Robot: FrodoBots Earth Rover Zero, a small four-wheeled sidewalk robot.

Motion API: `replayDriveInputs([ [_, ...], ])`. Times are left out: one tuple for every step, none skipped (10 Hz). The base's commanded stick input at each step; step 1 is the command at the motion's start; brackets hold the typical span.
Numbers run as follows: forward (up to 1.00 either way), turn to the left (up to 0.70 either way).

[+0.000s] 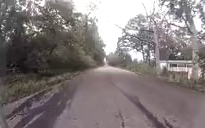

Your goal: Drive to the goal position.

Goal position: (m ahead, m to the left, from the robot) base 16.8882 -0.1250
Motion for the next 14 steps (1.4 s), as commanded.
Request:
replayDriveInputs([
  [0.7,0.0],
  [0.7,0.0],
  [0.7,0.0],
  [0.7,0.0],
  [0.7,0.0],
  [0.7,0.0],
  [0.7,0.0],
  [0.7,0.0],
  [0.7,0.0],
  [0.7,0.0],
  [0.7,0.0],
  [0.7,0.0],
  [0.7,0.0],
  [0.7,0.0],
])
